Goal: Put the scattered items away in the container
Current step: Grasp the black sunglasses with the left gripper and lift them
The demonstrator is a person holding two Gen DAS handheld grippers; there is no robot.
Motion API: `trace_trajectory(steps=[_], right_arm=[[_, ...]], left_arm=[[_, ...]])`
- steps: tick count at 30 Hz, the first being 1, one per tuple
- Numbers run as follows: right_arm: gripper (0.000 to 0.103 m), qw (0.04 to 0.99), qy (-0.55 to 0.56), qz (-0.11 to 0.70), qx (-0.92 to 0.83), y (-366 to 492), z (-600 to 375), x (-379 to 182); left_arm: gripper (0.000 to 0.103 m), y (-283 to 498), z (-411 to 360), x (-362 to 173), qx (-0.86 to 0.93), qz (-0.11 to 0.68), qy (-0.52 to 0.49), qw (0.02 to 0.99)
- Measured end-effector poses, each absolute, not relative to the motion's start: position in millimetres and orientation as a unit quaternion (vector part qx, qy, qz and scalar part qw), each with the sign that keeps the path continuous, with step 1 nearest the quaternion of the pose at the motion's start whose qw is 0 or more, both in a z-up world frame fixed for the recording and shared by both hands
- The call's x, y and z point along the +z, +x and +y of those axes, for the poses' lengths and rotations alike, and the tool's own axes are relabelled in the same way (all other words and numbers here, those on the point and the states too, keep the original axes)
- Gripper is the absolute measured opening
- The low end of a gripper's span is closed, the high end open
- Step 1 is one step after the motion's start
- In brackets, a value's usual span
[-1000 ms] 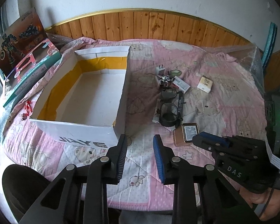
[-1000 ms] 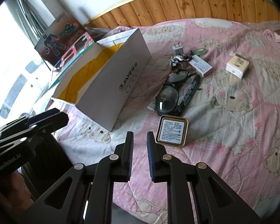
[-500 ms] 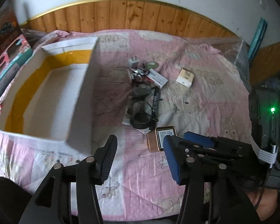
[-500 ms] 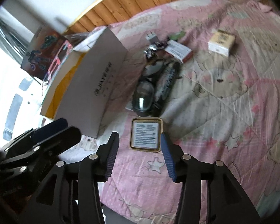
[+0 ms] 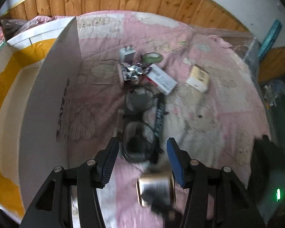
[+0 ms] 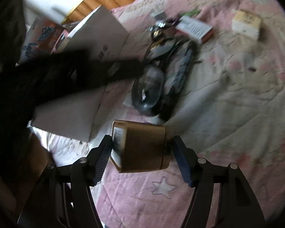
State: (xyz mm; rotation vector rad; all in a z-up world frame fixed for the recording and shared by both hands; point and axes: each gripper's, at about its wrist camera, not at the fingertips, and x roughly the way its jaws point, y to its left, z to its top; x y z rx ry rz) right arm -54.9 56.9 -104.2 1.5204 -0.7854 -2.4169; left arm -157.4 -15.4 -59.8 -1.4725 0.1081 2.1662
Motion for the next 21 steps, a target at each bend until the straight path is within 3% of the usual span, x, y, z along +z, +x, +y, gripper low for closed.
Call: trace_trajectory(steps=[8, 18, 21], right_arm=[[0.067, 0.073, 0.499, -0.32, -0.802, -48.1, 84.5, -106.0], [0.067, -0.027, 0.47, -0.391, -0.79, -31.2, 149.0, -105.7], [0.068, -0.002, 0.459, -0.415, -0.785, -33.0, 148.9, -104.3]], left_arm=[[0.054, -179.7, -8.9, -80.6, 0.789, 0.042, -0.557, 0.254], [0.056, -183.2, 8.1, -102.7, 0.777, 0.07, -0.569, 0.259], [0.054, -184.9, 10.5, -105.6, 0.781, 0.077, -0.566, 0.253]])
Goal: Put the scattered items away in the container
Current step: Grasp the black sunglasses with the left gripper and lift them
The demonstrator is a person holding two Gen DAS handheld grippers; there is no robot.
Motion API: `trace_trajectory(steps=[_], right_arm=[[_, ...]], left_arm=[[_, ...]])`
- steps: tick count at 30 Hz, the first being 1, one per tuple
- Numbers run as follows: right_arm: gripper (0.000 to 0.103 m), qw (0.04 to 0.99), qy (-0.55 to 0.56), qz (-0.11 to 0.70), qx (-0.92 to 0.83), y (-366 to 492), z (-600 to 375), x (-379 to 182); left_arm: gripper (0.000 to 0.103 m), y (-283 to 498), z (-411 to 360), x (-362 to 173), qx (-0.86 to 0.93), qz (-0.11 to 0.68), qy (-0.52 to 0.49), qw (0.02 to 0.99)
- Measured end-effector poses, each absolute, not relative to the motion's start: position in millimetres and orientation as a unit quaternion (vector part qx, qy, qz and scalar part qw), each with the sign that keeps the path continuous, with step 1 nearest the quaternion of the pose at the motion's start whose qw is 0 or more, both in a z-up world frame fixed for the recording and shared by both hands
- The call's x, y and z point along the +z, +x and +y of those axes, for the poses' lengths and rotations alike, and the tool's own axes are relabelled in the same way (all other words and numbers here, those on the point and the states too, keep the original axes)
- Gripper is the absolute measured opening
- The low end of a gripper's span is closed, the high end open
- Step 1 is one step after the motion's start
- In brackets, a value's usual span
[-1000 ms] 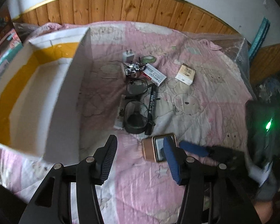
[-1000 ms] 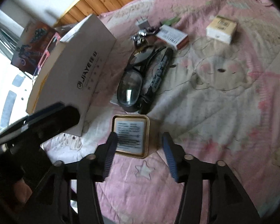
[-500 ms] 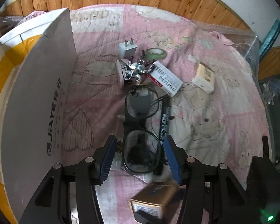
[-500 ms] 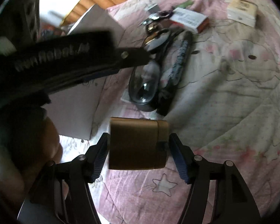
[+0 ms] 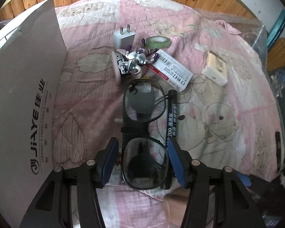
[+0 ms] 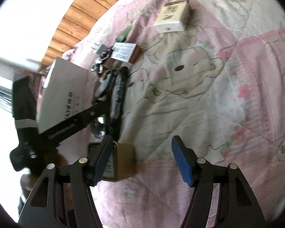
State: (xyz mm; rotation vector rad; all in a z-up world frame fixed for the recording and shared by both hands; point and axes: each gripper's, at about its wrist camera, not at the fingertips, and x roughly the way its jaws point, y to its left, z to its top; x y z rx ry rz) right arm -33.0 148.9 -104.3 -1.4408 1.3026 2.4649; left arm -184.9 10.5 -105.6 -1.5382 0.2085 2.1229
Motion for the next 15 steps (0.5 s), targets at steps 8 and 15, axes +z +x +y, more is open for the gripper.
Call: trace_trajectory(steps=[8, 15], right_arm=[[0.071, -0.074, -0.492, 0.332, 0.801, -49.4, 89.9, -104.5], [0.069, -0.063, -0.492, 0.307, 0.812, -51.7, 91.2, -101.6]], left_arm=[[0.048, -191.4, 9.7, -108.6, 0.786, 0.084, -0.558, 0.252], [0.041, -191.8, -6.2, -108.0, 0.793, 0.084, -0.553, 0.24]])
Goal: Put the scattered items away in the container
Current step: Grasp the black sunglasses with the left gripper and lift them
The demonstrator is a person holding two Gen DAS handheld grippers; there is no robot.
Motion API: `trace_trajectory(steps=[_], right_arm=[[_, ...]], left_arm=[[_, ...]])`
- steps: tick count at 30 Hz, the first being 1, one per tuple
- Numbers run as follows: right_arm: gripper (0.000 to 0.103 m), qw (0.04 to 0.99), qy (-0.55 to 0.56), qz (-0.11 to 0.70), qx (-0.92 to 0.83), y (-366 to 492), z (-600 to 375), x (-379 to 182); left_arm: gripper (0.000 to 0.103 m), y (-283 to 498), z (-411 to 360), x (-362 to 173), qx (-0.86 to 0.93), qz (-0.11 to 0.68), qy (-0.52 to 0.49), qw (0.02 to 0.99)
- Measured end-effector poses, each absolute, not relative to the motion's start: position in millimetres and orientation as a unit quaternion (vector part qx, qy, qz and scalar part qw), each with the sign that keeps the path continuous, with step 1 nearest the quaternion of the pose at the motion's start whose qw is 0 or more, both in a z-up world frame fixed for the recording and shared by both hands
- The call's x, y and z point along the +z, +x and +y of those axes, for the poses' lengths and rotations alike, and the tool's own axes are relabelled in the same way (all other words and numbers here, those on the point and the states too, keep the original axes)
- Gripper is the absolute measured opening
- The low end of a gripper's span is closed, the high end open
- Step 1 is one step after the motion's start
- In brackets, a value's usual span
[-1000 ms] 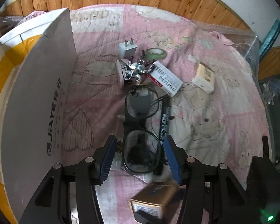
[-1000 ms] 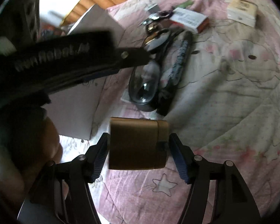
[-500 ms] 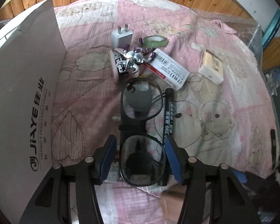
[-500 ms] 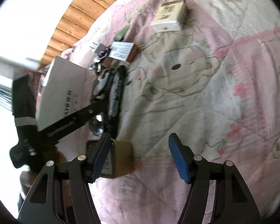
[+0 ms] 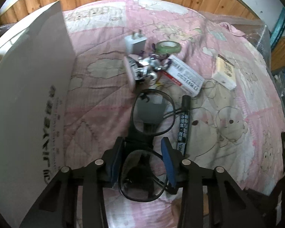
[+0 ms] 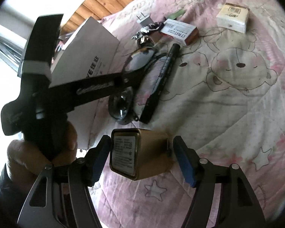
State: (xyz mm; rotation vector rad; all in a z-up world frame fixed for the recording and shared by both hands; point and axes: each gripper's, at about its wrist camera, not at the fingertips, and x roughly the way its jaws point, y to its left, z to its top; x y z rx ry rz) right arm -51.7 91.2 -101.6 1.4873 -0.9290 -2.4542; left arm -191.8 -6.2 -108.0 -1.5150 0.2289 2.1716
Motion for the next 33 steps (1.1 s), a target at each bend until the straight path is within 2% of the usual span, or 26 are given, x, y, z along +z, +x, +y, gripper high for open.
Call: trace_trajectory(steps=[1, 2, 6, 7, 8, 13, 14, 15, 16, 19, 22, 23, 25, 27, 33], right_arm=[[0.062, 0.066, 0.491, -0.317, -0.809, -50.1, 95.1, -101.4], [0.06, 0.068, 0.49, -0.327, -0.806, -49.0, 98.2, -101.4], [0.059, 0.066, 0.489, -0.339, -0.801, -48.2, 100.9, -102.0], [0.059, 0.064, 0.488, -0.339, -0.801, -47.3, 101.6, -101.5], [0.058, 0.063, 0.487, -0.34, -0.802, -46.1, 102.3, -100.4], [0.054, 0.059, 0.477, -0.342, -0.807, -43.2, 104.3, -91.7], [0.049, 0.058, 0.475, -0.343, -0.808, -40.7, 105.4, -89.0], [0.026, 0.058, 0.471, -0.345, -0.81, -38.5, 106.8, -87.8], [0.014, 0.057, 0.466, -0.349, -0.811, -36.1, 109.6, -85.5], [0.012, 0.045, 0.464, -0.347, -0.814, -34.9, 115.0, -82.7], [0.019, 0.04, 0.463, -0.337, -0.819, -31.2, 112.4, -81.6], [0.037, 0.036, 0.458, -0.328, -0.826, -30.0, 109.6, -79.2], [0.064, 0.047, 0.45, -0.32, -0.833, -28.2, 102.3, -75.2], [0.065, 0.05, 0.451, -0.307, -0.837, -29.3, 92.3, -74.7], [0.068, 0.016, 0.506, -0.215, -0.835, -48.8, 58.9, -98.4]], left_arm=[[0.041, -190.8, -9.0, -107.8, 0.793, 0.08, -0.554, 0.24], [0.041, -189.4, -13.7, -107.4, 0.793, 0.072, -0.556, 0.238], [0.041, -183.9, -25.2, -102.9, 0.792, 0.043, -0.561, 0.237], [0.038, -182.8, -26.8, -101.4, 0.792, 0.039, -0.561, 0.237], [0.024, -181.0, -29.7, -97.1, 0.792, 0.03, -0.561, 0.241], [0.021, -179.1, -39.8, -74.5, 0.794, 0.012, -0.557, 0.243], [0.02, -177.9, -42.5, -71.6, 0.794, 0.009, -0.557, 0.243], [0.017, -177.2, -44.7, -68.1, 0.796, 0.008, -0.555, 0.241], [0.016, -176.1, -46.7, -65.6, 0.797, 0.006, -0.553, 0.241], [0.014, -170.7, -50.9, -56.1, 0.802, 0.002, -0.547, 0.239], [0.013, -164.7, -55.7, -52.4, 0.805, 0.013, -0.542, 0.239], [0.013, -165.2, -60.6, -55.9, 0.803, 0.012, -0.547, 0.235], [0.014, -165.2, -58.5, -67.2, 0.807, 0.027, -0.546, 0.226], [0.015, -162.0, -56.6, -68.8, 0.818, 0.056, -0.53, 0.216], [0.016, -159.0, -47.8, -75.1, 0.816, 0.055, -0.531, 0.222]])
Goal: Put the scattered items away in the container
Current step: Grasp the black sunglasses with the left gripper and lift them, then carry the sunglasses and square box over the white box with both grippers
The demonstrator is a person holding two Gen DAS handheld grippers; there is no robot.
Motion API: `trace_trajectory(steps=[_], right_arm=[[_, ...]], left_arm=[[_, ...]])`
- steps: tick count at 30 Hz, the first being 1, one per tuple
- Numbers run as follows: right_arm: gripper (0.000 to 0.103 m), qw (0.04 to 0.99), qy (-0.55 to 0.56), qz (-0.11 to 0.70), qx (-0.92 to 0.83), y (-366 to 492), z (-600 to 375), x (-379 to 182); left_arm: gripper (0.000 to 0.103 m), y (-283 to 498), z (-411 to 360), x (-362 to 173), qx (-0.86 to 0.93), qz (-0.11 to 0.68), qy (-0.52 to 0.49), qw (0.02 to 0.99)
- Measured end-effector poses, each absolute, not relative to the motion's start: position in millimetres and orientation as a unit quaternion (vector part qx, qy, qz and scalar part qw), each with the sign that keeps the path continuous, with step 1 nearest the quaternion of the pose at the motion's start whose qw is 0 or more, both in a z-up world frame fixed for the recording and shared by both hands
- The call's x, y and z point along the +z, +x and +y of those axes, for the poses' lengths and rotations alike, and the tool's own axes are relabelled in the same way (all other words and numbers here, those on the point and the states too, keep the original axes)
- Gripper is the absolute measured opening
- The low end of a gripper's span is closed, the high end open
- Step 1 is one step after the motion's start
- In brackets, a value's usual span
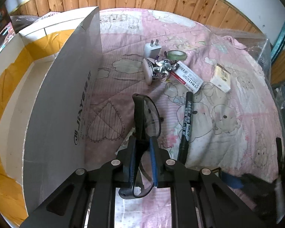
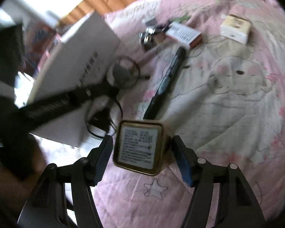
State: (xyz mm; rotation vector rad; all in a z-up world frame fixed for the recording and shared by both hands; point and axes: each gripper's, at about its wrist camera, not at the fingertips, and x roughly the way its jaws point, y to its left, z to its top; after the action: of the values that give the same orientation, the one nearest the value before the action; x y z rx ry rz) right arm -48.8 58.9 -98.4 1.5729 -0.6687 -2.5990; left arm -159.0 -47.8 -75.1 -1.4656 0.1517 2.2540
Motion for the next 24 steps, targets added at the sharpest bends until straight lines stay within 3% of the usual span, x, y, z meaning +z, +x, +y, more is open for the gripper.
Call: trace_trajectory(steps=[3, 4, 5, 7, 8, 10, 24], right_arm=[[0.058, -0.002, 0.506, -0.22, -0.834, -44.6, 63.2, -101.2], [0.052, -0.005, 0.505, -0.225, -0.833, -42.1, 67.2, -99.4], [0.051, -0.005, 0.504, -0.234, -0.832, -40.3, 72.0, -98.3], [0.051, -0.007, 0.503, -0.25, -0.827, -39.8, 80.0, -100.1], [0.051, -0.006, 0.503, -0.259, -0.825, -39.1, 83.4, -100.9], [0.05, -0.006, 0.501, -0.271, -0.822, -36.7, 87.5, -99.8], [0.05, 0.014, 0.457, -0.288, -0.841, -6.3, 87.6, -60.5]], left_arm=[[0.016, -156.9, -41.8, -78.4, 0.815, 0.06, -0.529, 0.229], [0.02, -158.3, -40.7, -80.9, 0.813, 0.062, -0.531, 0.229], [0.035, -162.6, -39.0, -89.0, 0.805, 0.056, -0.545, 0.226], [0.047, -172.6, -36.9, -109.9, 0.788, 0.033, -0.572, 0.224], [0.041, -170.7, -36.1, -110.5, 0.805, 0.049, -0.55, 0.218], [0.041, -168.2, -32.9, -106.3, 0.811, 0.063, -0.539, 0.218], [0.04, -118.8, -51.0, -19.0, 0.842, 0.046, -0.484, 0.233]])
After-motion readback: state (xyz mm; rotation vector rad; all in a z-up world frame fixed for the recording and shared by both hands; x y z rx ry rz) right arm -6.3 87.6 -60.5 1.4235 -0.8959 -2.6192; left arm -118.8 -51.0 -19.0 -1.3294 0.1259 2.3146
